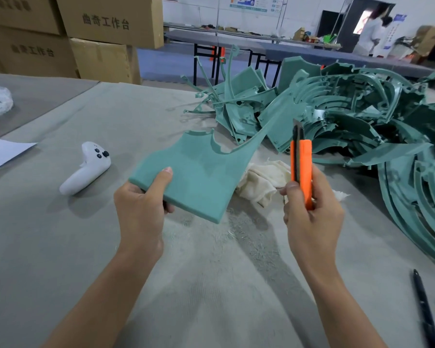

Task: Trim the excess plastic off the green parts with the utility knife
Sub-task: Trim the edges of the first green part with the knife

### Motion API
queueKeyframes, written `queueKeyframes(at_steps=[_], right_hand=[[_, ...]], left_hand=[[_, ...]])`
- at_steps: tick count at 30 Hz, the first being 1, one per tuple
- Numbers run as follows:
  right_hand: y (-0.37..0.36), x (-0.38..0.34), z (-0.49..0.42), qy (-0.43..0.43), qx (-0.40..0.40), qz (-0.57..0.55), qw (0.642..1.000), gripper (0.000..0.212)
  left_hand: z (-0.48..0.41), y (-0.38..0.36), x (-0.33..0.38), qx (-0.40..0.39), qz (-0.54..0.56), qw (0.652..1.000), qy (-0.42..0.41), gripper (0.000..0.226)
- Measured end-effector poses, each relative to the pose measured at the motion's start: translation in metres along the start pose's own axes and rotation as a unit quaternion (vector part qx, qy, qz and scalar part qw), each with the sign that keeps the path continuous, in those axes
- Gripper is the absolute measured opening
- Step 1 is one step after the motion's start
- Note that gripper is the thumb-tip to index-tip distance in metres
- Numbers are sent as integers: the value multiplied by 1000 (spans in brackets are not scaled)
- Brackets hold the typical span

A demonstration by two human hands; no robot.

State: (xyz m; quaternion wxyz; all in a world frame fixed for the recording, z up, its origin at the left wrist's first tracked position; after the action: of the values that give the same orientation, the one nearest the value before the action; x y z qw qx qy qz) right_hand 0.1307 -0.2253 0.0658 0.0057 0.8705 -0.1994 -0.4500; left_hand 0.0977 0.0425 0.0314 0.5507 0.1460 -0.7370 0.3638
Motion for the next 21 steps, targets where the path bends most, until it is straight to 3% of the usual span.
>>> queueKeyframes(at_steps=[8, 15, 18, 21], right_hand=[[-4, -7, 1, 47, -17, 26, 998, 38], [1, 7, -12, 48, -43, 140, 988, 43], [7, 14, -21, 31, -36, 166, 985, 45], [9, 16, -25, 27, -30, 190, 981, 46]], left_hand=[[-4, 2, -7, -1, 29, 999, 30, 15], [3, 3, 9, 27, -80, 993, -79, 24], [10, 4, 17, 48, -146, 979, -134, 57], [18, 0, 29, 40, -184, 966, -178, 64]])
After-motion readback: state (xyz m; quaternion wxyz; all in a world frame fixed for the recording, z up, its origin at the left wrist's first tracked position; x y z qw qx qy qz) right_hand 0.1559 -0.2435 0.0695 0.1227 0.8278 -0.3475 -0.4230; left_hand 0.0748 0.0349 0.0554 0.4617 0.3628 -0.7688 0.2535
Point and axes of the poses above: each hand's wrist, its own z-axis away from the middle knuckle, its own y-axis out of the back of the hand, x = y × z, the point moved 7 cm from there along -z, towards the middle knuckle, and after that the axes turned 2 degrees about z, right-handed, at the moved point
